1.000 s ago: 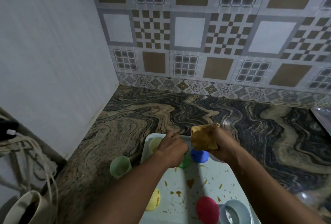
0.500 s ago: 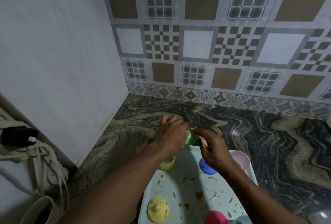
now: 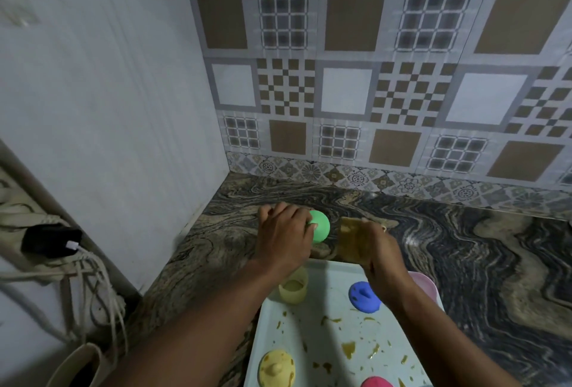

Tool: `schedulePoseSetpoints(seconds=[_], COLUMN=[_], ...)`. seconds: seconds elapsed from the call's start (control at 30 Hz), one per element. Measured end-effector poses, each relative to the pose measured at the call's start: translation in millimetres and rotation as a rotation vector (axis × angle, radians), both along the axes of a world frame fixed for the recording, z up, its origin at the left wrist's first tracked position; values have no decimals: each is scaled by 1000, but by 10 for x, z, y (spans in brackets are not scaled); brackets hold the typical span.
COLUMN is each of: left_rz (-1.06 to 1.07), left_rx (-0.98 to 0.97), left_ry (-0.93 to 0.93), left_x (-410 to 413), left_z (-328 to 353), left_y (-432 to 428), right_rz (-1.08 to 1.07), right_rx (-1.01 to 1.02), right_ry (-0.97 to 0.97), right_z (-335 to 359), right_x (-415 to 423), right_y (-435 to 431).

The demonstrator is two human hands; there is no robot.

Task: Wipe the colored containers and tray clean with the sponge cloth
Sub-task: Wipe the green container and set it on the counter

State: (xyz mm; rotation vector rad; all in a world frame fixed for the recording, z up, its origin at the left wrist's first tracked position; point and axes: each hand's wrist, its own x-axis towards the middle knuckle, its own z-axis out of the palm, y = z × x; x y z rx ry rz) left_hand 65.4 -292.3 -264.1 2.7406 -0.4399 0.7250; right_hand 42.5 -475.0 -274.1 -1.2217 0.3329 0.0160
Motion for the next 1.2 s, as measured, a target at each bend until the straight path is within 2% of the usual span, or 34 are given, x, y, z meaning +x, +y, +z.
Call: schedulePoseSetpoints(seconds=[0.07, 0.13, 0.2, 0.33, 0.4, 0.47, 0.53, 0.6, 0.8, 0.9, 1.07, 1.2], left_rz=[-23, -43, -47, -77, -84, -61, -63, -100, -157, -217, -314, -287], left_rx=[-17, -42, -59, -63, -143, -320, -517, -624, -734, -808, -1100, -1173], left_ry=[-22, -23, 1, 43, 108, 270, 518, 722, 1056, 1137, 1126, 1125], left_x=[-27, -54, -67, -51, -31, 33, 133, 200, 304, 322, 259, 227], left_z=[1, 9, 24, 35, 90, 144, 207, 269, 342, 319, 301, 233], left_y=[-36, -95, -143, -128, -93, -55, -12, 10, 104, 131, 72, 32], right_rz=[102, 122, 114, 136, 152, 203, 277, 358, 541, 563, 387, 241], right_rx=[333, 464, 410, 15, -98, -174, -212, -234, -144, -75, 146, 257], right_ry=[127, 144, 141, 35, -7, -41, -55, -59, -52, -54, -86, -84], right_z=[121, 177, 167, 118, 150, 186, 186, 196, 291, 327, 248, 111], right_x=[74, 117, 135, 152, 147, 152, 184, 218, 222, 205, 120, 6], right_y=[44, 141, 238, 233, 190, 152, 110, 68, 8, -4, 30, 143])
